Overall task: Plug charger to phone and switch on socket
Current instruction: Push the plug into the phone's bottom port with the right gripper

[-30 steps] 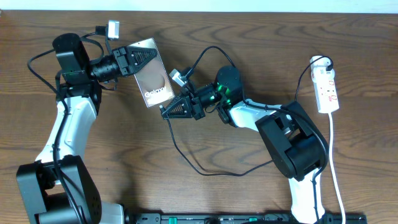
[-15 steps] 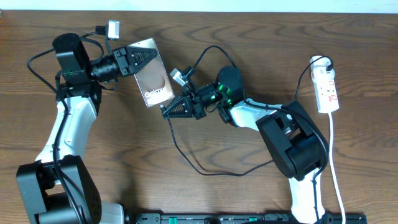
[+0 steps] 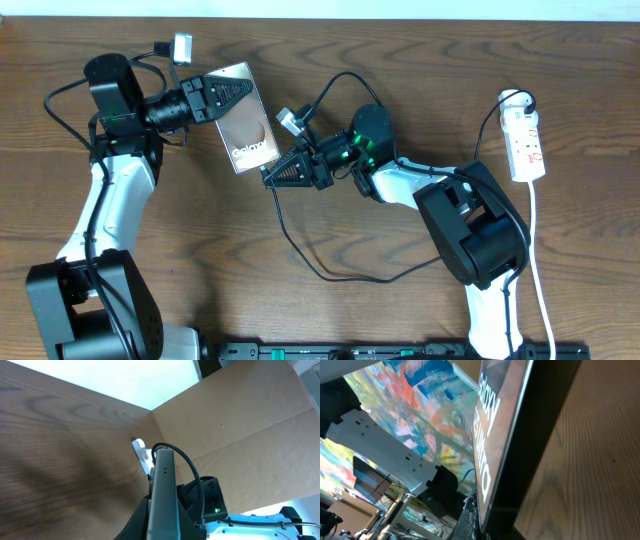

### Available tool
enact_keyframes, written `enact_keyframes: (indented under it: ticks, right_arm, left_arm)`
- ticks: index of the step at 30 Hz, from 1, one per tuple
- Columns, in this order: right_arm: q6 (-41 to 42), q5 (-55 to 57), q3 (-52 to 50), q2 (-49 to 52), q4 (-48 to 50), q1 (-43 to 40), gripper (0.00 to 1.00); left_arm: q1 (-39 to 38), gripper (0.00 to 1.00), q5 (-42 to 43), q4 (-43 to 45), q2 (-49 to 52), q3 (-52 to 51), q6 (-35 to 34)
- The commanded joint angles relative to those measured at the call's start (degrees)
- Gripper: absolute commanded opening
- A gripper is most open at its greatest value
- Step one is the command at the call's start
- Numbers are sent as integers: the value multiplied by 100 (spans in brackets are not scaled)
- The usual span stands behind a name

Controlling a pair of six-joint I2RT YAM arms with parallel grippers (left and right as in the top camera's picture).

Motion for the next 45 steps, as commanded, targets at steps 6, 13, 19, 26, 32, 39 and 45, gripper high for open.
enact_keyframes:
  ticks: [6,13,19,26,32,39,45]
  right_arm:
    - [39,140,118,0,24,-22,1]
    - [81,181,120,0,24,-20,1]
    - [81,184,118,0,35,-20,1]
    - [142,315,118,0,68,-20,1]
    - [417,623,120,0,212,-20,1]
    - [901,1010,120,0,645,-20,1]
    - [1134,1353,120,0,643,-20,1]
  left_arm:
    - [2,8,205,-94,-107,57,35]
    - [-149,7,203,-90,-107,57,136]
    - [-234,7,203,-90,-107,57,208]
    - [-234,8,203,-90,-107,57,208]
    - [-234,7,111,-85,-107,57,208]
    - [-234,7,7,-44,-107,57,208]
    - [-234,7,4,83,-107,57,203]
